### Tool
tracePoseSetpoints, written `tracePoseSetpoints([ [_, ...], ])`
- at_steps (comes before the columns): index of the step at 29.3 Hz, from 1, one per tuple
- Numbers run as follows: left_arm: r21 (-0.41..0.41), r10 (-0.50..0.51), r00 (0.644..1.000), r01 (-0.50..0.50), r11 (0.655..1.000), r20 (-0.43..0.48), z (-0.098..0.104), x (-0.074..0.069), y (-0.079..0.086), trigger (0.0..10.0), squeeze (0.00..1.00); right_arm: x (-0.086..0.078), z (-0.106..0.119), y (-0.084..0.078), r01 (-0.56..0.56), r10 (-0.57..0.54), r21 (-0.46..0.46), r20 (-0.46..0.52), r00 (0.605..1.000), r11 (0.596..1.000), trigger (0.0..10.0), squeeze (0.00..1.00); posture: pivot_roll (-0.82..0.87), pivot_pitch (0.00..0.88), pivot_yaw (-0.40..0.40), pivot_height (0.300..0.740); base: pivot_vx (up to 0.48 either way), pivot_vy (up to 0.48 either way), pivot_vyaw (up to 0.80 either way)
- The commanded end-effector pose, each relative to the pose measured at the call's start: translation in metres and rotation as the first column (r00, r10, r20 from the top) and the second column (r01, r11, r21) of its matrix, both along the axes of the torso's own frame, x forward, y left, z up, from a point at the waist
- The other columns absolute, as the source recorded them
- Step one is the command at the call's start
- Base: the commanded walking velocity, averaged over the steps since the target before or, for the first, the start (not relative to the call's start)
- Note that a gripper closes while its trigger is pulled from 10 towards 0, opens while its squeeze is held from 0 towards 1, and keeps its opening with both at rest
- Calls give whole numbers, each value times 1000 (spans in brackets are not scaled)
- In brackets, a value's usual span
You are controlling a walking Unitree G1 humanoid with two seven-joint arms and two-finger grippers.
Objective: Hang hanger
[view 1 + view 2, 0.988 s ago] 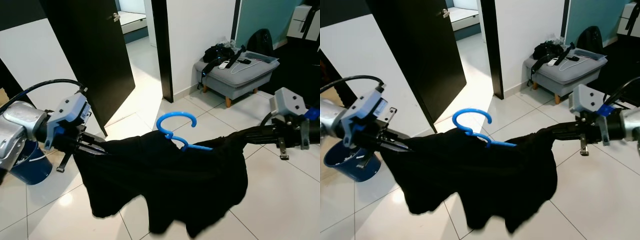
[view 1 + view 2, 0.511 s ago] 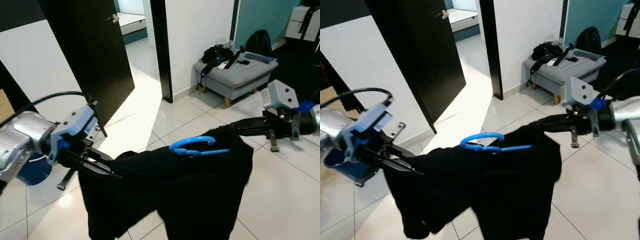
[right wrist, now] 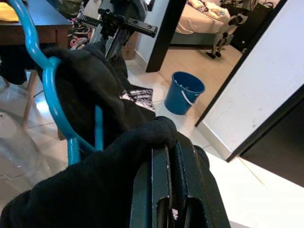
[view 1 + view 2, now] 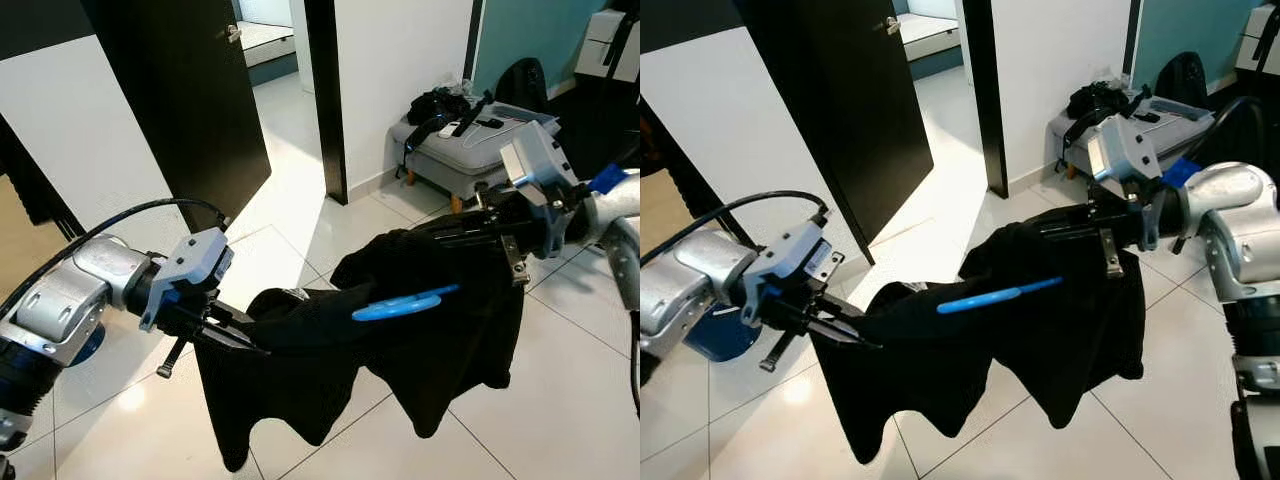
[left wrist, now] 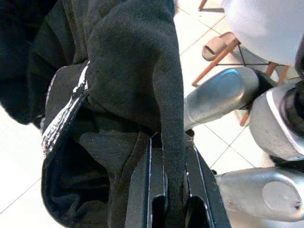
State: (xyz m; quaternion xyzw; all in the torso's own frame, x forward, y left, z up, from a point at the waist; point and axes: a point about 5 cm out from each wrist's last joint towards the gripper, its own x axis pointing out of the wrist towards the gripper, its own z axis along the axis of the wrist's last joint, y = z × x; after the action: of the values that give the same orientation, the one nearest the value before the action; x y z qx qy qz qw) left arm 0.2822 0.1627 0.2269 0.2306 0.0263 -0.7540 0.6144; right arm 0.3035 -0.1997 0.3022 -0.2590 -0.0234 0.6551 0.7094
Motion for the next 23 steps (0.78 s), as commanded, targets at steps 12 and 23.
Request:
tracePoseSetpoints([
  [12,2,86,996,-86,996,-18,-17,5,-9,10000,0,13,-15,19,81,-83,78,13,996,994,0,0,-68,0,123,736,0,0,0],
  [23,-69,29,998,-33,997,-59,-26,-10,-18,10000,0,39,-92,24,389,-391,-41,-154,907,920,10000,1000,-55,0,112,736,0,0,0],
])
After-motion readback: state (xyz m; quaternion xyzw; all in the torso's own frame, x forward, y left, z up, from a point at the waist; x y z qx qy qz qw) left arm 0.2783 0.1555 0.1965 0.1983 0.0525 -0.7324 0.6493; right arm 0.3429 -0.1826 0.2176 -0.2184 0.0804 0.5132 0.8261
